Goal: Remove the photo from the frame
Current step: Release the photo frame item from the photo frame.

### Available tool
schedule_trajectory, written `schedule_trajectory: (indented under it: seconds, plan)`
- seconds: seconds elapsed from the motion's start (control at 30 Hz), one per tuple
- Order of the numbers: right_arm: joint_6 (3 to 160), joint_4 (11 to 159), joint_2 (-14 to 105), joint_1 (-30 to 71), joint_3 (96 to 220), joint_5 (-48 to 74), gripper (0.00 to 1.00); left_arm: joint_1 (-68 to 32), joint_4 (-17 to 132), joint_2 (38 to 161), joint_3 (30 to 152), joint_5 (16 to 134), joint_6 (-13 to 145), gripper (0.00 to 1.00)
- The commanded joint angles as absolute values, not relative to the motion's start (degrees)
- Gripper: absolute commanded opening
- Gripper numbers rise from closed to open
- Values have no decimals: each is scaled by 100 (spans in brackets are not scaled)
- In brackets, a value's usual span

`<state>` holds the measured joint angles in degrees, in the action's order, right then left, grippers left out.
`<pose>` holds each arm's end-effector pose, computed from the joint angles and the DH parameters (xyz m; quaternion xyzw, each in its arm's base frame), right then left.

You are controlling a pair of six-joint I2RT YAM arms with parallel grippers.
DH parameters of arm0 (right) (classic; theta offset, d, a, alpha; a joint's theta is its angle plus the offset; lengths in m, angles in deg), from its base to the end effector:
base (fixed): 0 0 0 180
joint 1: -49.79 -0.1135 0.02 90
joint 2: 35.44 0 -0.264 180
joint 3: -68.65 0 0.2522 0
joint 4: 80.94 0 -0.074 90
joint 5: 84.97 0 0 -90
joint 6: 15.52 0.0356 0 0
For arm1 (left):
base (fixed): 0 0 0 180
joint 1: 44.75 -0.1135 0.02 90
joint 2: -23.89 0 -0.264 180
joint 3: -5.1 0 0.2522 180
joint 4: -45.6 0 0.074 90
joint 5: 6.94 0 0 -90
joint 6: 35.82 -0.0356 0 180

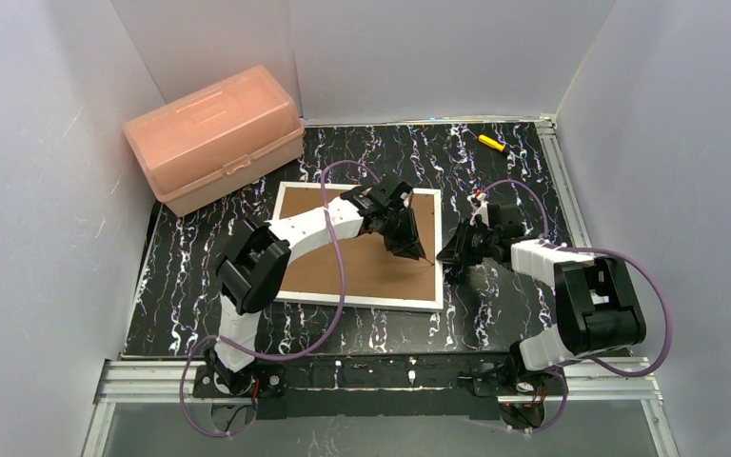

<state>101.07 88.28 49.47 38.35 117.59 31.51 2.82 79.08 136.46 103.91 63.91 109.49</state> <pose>0.2646 0.0698 0.1512 0.0356 0.9081 0.3182 0.2698 0.2878 -0.3322 0.2183 -0.0015 0.9202 -0.3776 0.1030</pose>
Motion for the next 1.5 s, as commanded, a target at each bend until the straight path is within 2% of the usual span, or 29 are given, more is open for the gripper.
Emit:
schedule_trajectory:
  seconds: [0.0,0.47,0.73,0.93,1.3,1.47]
  plan:
    - [10265,8926,4847,3503,11677,3707,24,873,7476,14005,11054,5753,10965,0]
    - [10478,9092,4710,3306,11428,3599,22,1045,7231,14365,11771,5593,11338,0]
    - [10673,9271,4630,3167,11247,3606,22,1037,6063,14144,11187,5373,11758,0]
    - [10819,9419,4641,2963,11151,3508,22,1036,5632,14245,11279,5203,12070,0]
    - [10809,9239,4578,2702,11238,3160,21,1009,6413,14263,11437,5389,11826,0]
    - [10469,8635,4381,2701,11597,2750,21,831,7043,13717,10897,5765,11455,0]
